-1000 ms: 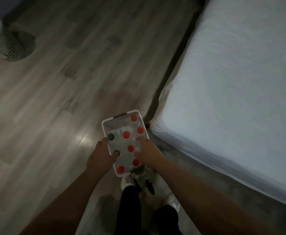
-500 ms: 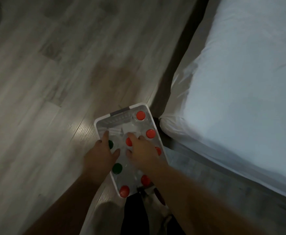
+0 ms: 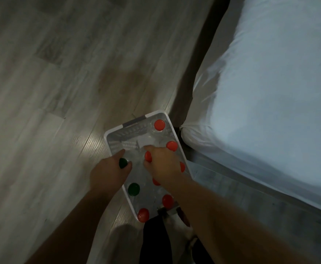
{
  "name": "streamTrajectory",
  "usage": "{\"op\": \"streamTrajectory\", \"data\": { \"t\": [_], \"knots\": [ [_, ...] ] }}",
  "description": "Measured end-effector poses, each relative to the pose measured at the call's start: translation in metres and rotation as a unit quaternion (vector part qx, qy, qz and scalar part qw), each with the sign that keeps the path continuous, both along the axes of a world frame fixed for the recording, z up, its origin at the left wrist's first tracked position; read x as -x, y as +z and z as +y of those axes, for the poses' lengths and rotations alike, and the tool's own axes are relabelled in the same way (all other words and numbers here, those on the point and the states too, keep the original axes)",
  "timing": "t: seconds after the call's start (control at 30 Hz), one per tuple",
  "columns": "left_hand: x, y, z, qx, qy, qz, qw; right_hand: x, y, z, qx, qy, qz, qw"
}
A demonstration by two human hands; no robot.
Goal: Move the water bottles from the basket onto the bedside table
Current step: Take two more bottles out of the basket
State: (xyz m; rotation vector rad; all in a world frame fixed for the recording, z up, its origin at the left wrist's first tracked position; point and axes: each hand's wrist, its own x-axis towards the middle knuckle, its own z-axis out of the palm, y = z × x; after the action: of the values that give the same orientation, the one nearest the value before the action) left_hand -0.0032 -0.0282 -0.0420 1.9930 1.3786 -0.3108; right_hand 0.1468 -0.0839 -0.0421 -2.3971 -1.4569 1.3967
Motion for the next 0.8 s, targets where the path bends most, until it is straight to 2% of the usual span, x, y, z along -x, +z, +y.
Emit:
{"op": "streamTrajectory", "data": {
  "t": [0.23, 0.33, 0.5, 0.63, 0.8],
  "knots": [
    [-0.002, 0.053, -0.014, -0.027, 0.033, -0.041, 0.998, -0.001, 0.055, -0.012, -0.027, -0.050, 0.033, 0.998],
    [0.000, 0.084, -0.021, -0.038, 0.050, -0.045, 0.997, 0.004, 0.091, -0.024, -0.060, -0.108, 0.025, 0.992],
    [0.004, 0.148, -0.031, -0.077, 0.061, -0.033, 0.995, 0.001, 0.165, -0.046, -0.078, -0.140, 0.042, 0.986],
    [0.000, 0.214, -0.051, -0.090, 0.047, -0.070, 0.992, -0.001, 0.225, -0.088, -0.136, -0.215, 0.044, 0.966],
    [-0.009, 0.286, -0.098, -0.082, -0.025, -0.143, 0.986, -0.008, 0.286, -0.169, -0.184, -0.320, 0.081, 0.926]
  ]
}}
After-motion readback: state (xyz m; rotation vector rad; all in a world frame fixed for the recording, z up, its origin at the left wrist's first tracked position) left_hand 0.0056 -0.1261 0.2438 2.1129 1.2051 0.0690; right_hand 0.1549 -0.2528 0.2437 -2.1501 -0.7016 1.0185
